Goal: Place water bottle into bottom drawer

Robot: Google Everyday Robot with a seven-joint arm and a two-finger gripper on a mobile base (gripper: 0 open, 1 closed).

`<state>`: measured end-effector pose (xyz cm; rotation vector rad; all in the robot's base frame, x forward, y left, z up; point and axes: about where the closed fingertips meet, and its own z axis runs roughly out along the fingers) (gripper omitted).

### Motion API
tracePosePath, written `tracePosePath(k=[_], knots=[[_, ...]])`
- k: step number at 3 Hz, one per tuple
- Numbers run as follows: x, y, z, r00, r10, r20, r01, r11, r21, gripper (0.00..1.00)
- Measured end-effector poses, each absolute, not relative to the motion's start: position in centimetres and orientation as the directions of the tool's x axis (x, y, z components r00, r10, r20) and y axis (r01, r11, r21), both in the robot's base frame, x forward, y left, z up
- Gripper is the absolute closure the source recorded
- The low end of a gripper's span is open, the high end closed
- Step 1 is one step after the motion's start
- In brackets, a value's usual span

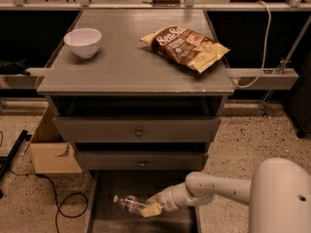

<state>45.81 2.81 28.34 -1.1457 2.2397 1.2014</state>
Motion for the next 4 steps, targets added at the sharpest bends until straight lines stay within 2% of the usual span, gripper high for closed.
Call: tracePosePath(k=[1,3,4], knots=[[48.8,3.7,25.6,-0.652,-0.454,-0.608,-0.758,0.366,0.54,1.0],[49.2,4.4,24.0,-0.668,-0.459,-0.586,-0.743,0.358,0.566,1.0],[52.9,5.1,22.3,-0.704,-0.442,-0.556,-0.708,0.373,0.6,1.0]])
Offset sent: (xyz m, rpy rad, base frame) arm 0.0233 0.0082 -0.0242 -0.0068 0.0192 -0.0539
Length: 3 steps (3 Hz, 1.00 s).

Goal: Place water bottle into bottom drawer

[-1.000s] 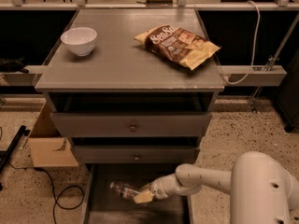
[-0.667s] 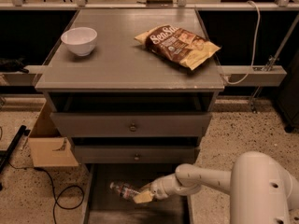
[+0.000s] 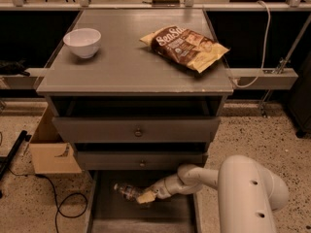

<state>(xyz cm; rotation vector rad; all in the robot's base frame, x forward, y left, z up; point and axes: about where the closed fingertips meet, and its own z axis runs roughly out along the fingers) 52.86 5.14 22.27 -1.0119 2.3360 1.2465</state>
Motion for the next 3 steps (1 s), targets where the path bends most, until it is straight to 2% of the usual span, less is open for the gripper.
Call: tracePosePath(k=[1,2,3], knots=[[52.4,5.7,21.8,-0.705,-0.448,-0.55,-0.705,0.361,0.61,1.0],[49.3,5.4,20.6,-0.7,-0.452,-0.553,-0.709,0.35,0.612,1.0],[50.7,6.1,19.3,-0.71,-0.466,-0.528,-0.696,0.347,0.629,1.0]])
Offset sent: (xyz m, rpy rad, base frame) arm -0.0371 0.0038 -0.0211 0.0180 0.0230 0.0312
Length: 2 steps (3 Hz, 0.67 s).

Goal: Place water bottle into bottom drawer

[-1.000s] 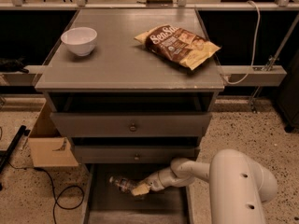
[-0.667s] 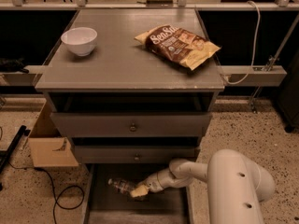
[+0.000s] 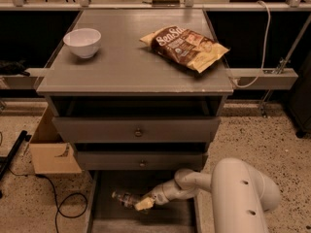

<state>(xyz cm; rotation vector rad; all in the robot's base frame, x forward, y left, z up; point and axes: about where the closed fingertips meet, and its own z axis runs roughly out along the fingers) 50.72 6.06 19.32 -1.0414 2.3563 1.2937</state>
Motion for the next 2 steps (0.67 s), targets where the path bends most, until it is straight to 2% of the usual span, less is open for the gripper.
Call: tracePosePath(k=[2], knots=[[49.9,5.4,18.3,-0.721,-0.477,-0.504,-0.684,0.368,0.63,1.0]])
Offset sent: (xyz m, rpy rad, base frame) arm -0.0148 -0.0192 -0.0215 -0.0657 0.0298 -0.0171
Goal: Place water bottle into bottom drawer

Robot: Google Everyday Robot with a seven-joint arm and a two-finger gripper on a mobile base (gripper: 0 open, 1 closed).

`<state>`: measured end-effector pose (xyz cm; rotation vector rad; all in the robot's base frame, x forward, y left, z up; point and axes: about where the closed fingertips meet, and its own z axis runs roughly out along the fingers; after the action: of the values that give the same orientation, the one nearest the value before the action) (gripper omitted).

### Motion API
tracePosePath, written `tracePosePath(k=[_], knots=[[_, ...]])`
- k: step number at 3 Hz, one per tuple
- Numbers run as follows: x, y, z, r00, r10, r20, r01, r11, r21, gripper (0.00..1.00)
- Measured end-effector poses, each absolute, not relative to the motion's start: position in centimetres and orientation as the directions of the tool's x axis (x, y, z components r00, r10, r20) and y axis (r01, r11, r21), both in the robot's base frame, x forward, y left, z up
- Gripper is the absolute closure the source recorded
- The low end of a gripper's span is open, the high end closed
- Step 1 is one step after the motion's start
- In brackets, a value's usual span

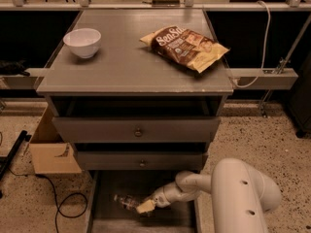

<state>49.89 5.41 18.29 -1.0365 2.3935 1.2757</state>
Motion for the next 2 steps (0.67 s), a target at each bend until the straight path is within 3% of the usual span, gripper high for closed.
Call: tracePosePath(k=[2], knots=[[49.64,4.04,18.2,-0.731,-0.47,-0.495,-0.677,0.401,0.617,1.0]])
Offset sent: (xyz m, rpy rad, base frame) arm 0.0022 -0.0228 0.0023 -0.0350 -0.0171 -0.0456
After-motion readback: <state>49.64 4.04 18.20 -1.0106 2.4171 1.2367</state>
